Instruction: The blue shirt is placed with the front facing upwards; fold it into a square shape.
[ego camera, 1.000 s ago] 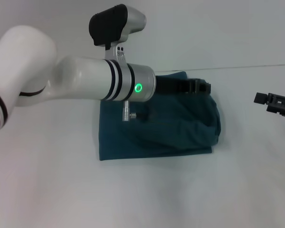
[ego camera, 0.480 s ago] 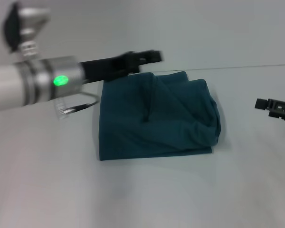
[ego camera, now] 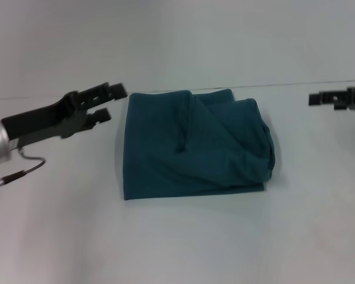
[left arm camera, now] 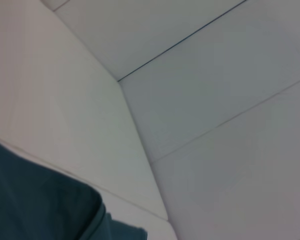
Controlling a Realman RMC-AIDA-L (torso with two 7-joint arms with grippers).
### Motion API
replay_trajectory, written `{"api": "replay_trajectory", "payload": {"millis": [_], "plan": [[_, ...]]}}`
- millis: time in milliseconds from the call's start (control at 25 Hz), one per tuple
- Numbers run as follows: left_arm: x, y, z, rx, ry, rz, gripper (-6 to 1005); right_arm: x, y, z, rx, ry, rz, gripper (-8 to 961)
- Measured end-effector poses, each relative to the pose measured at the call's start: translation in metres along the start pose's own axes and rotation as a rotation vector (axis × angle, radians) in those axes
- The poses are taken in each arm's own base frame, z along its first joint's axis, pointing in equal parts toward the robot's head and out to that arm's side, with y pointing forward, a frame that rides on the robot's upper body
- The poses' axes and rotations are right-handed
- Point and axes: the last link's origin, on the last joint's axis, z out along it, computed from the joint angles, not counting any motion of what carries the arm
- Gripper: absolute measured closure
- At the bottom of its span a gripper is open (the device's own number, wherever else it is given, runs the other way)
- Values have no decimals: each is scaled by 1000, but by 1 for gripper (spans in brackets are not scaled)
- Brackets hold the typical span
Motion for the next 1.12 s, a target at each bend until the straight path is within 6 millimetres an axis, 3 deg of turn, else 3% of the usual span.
{"api": "replay_trajectory", "payload": {"millis": [160, 400, 600, 800, 1120], "plan": [[-3, -11, -16, 35, -39, -3, 77, -29, 18, 17, 85, 46, -67, 15], [-7, -29, -23, 139, -93, 7, 77, -54, 49, 36, 122, 86, -137, 15], [-10, -46, -10, 225, -15, -58, 78, -60, 61, 34, 85, 85, -98, 15], [-21, -55, 15, 253, -31, -116, 79, -56, 59, 26, 66, 113, -21, 15], [-21, -50, 48, 302, -66, -16, 80, -50, 50, 14, 51, 122, 30, 16]]}}
